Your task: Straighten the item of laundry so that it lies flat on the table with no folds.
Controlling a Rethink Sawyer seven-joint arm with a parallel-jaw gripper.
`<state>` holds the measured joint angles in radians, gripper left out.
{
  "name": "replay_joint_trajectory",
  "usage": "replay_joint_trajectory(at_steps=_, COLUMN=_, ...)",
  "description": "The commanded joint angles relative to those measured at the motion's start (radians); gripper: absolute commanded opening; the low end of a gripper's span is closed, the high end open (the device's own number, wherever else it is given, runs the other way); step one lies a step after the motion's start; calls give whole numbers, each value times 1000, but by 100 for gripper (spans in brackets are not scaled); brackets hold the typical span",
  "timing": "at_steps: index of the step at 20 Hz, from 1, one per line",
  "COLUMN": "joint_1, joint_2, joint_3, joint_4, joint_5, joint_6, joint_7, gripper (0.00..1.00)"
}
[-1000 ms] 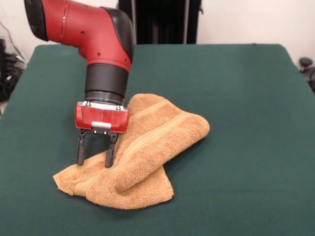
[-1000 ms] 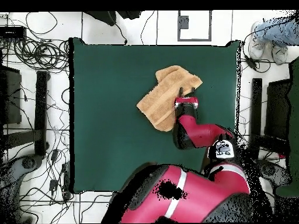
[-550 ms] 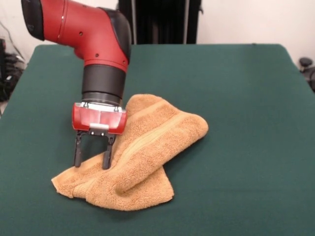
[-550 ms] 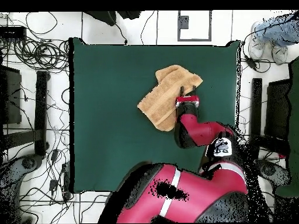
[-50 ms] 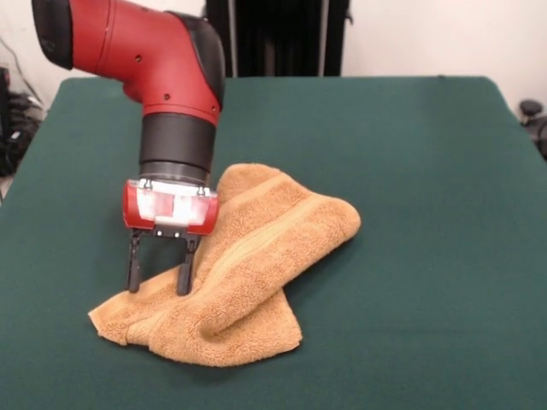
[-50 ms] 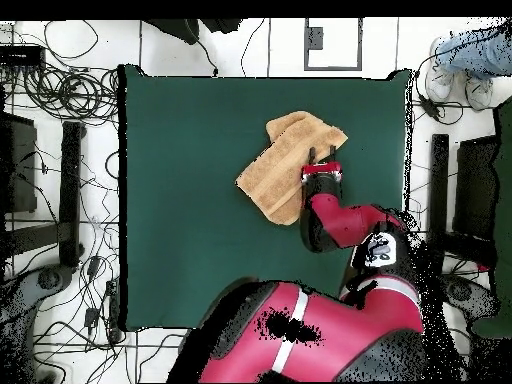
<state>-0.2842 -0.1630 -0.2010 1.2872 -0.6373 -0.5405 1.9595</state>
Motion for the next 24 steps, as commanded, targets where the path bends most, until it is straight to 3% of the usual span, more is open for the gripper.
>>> replay_joint_trajectory(at_steps=1, joint_1=-112, joint_2=26, joint_3=262, joint_4=-18, joint_5=-190, joint_6=248, joint_7=170, gripper=100)
replay_joint_trajectory(at_steps=3, joint_1=-194, joint_2=19, joint_3=384, joint_4=7, joint_5=-277, joint_6=309, joint_7=201, gripper=100)
replay_joint_trajectory(at_steps=5, joint_1=-241, joint_2=19, joint_3=449, joint_4=26, joint_5=-310, joint_6=331, joint_7=208, gripper=100)
replay_joint_trajectory(at_steps=11, joint_1=-365, joint_2=42, joint_3=610, joint_4=73, joint_5=-317, joint_6=418, joint_7=158, gripper=100)
replay_joint_trajectory(at_steps=24, joint_1=-418, joint_2=72, joint_3=667, joint_4=93, joint_5=-249, joint_6=458, joint_7=86, gripper=100)
